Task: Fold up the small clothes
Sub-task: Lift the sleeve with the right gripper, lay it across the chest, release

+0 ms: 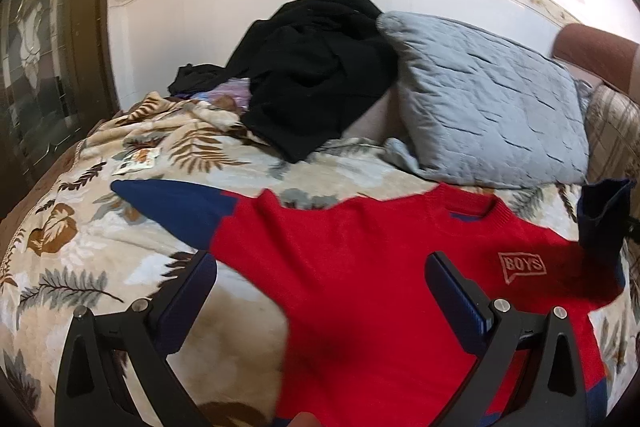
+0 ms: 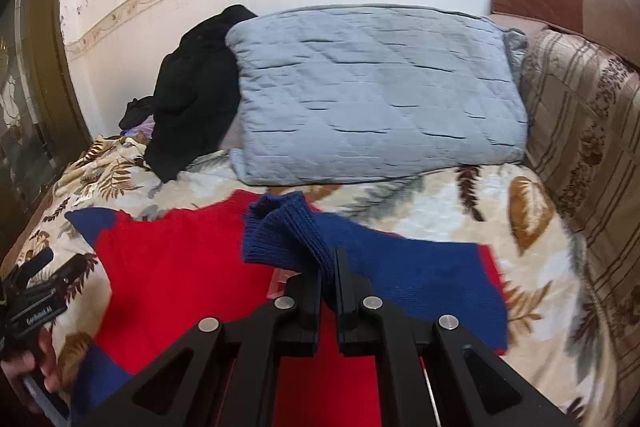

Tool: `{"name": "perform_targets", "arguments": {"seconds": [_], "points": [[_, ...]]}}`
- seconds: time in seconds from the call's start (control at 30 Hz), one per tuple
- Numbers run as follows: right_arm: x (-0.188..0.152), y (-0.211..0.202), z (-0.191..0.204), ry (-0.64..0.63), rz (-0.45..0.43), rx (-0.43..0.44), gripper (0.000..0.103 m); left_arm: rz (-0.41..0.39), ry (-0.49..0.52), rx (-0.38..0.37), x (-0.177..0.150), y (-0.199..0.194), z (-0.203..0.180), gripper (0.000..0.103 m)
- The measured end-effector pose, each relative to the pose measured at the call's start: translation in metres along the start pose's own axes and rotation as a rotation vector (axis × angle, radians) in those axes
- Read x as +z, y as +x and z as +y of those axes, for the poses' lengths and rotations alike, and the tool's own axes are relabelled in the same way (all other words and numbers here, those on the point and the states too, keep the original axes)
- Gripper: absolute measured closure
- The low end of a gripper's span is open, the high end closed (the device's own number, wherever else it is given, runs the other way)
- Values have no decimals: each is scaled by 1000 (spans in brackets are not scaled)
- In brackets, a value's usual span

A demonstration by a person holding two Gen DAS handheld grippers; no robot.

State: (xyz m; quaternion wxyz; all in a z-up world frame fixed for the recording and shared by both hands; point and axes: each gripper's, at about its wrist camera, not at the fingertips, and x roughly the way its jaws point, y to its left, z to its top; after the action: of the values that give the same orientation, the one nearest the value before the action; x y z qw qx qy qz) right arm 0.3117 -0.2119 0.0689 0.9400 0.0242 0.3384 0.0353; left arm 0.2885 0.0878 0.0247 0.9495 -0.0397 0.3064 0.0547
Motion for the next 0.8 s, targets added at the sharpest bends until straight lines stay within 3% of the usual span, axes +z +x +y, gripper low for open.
{"name": "perform_targets", "arguments": {"seconds": [0.17, 0.37, 0.5, 0.8], "points": [[-8, 30, 60, -52, 18, -10, 98, -5, -15, 34, 3, 10, 27, 0], [-47, 83, 99, -96, 198, 18, 97, 39, -51, 43, 0, 24, 48, 0], [-64, 97, 106, -110, 250, 22, 97, 33, -61, 37, 2, 24, 51, 0], [-38, 89, 125, -66, 143, 73, 97, 30, -86, 61, 4, 26, 63, 0]]}}
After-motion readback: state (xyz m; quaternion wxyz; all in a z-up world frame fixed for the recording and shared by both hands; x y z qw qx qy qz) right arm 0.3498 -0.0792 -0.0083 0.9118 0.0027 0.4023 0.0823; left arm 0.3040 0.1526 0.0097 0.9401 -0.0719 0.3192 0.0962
